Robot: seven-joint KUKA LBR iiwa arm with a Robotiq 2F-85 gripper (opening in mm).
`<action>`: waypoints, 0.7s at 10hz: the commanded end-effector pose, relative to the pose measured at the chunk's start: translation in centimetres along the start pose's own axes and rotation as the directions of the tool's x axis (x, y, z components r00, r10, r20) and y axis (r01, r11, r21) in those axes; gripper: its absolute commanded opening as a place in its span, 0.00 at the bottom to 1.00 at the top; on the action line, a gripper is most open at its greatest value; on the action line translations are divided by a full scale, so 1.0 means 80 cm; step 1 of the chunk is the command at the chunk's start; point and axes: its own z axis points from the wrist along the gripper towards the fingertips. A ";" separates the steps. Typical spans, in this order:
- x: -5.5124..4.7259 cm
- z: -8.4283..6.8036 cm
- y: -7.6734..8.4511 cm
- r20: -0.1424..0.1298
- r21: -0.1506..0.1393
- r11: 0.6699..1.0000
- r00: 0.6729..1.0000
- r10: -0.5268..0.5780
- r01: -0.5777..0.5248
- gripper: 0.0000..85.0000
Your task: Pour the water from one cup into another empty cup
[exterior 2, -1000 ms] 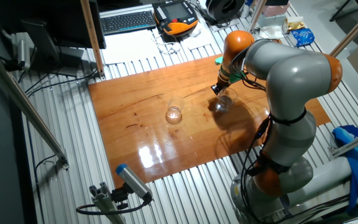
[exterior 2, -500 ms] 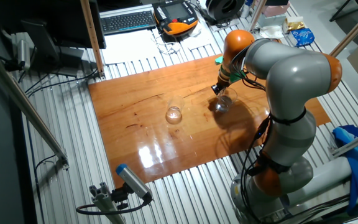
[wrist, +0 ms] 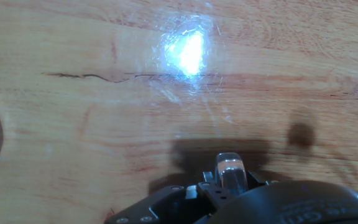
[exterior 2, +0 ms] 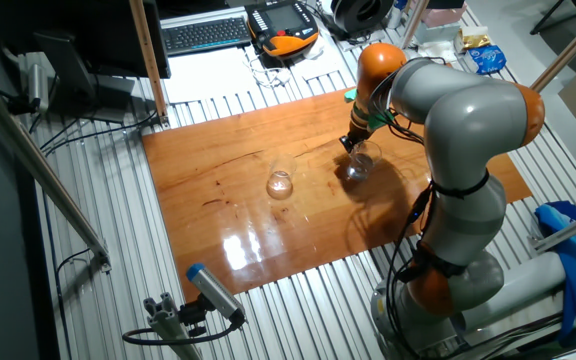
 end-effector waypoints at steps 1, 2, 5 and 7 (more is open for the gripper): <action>0.000 0.000 0.000 0.002 -0.005 1.000 1.000 -0.007 0.007 0.20; 0.000 0.000 0.000 0.005 -0.007 1.000 1.000 -0.012 0.012 0.20; -0.001 0.000 0.000 0.008 -0.011 0.999 0.999 -0.032 0.032 0.00; -0.001 -0.001 0.000 0.014 0.011 0.999 0.999 -0.042 0.042 0.00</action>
